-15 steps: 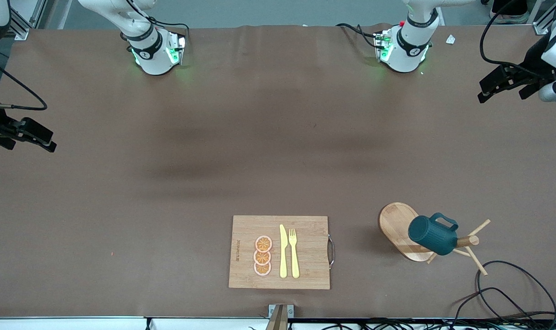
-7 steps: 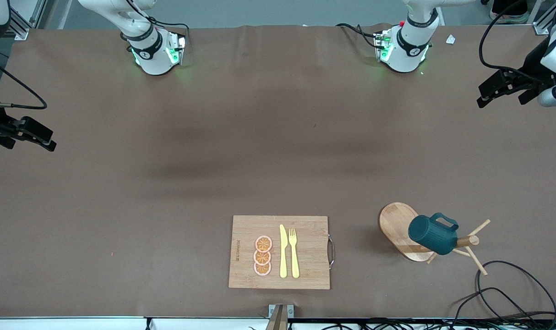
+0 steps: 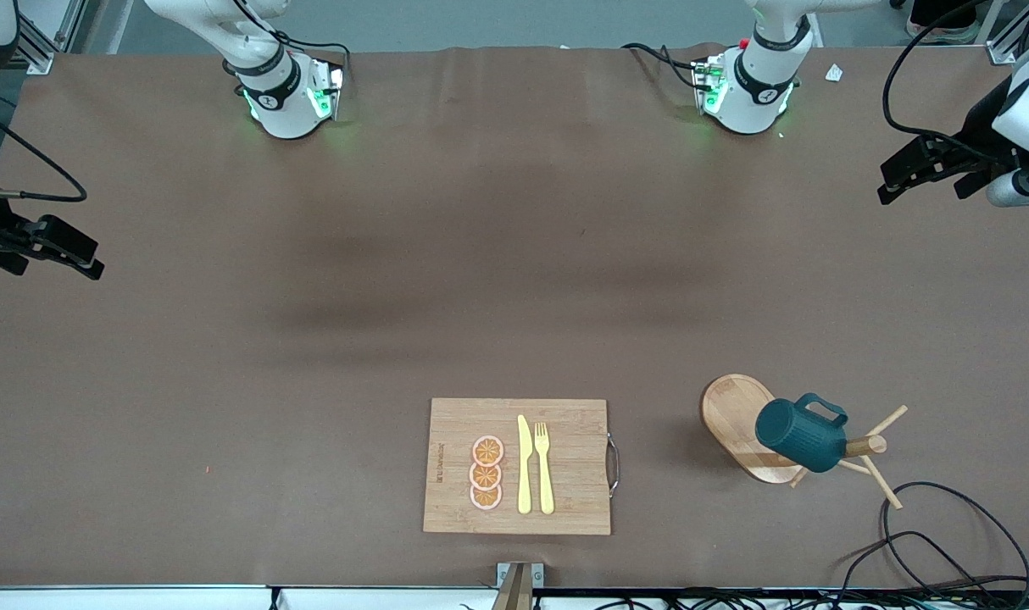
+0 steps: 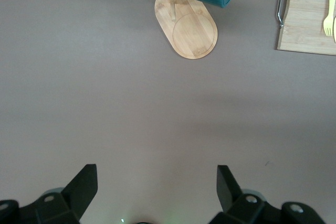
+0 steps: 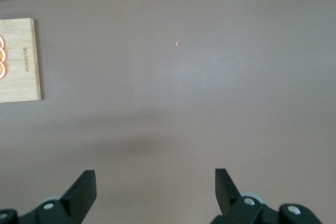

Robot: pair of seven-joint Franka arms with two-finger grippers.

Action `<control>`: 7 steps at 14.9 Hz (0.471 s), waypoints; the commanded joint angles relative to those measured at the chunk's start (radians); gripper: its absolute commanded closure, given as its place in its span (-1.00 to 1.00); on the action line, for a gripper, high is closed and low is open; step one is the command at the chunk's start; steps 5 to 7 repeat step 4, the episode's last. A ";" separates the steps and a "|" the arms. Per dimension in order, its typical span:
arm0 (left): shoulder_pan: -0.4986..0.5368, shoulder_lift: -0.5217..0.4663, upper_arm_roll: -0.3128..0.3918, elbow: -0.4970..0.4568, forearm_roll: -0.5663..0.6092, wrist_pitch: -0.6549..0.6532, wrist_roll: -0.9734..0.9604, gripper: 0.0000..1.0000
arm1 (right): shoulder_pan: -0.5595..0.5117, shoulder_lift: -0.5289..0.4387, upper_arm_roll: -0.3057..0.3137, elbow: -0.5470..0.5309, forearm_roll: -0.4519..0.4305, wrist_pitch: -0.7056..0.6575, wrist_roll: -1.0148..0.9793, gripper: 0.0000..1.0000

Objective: Pass cup and hang on rack

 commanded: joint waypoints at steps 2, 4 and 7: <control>-0.003 0.008 -0.020 0.015 0.023 -0.021 0.004 -1.00 | -0.005 -0.026 0.008 -0.023 -0.014 0.002 -0.005 -1.00; -0.003 0.007 -0.020 0.015 0.023 -0.021 0.003 -1.00 | -0.005 -0.026 0.008 -0.023 -0.016 0.002 -0.005 -1.00; -0.003 0.007 -0.020 0.015 0.023 -0.021 0.003 -1.00 | -0.005 -0.026 0.008 -0.023 -0.016 0.002 -0.005 -1.00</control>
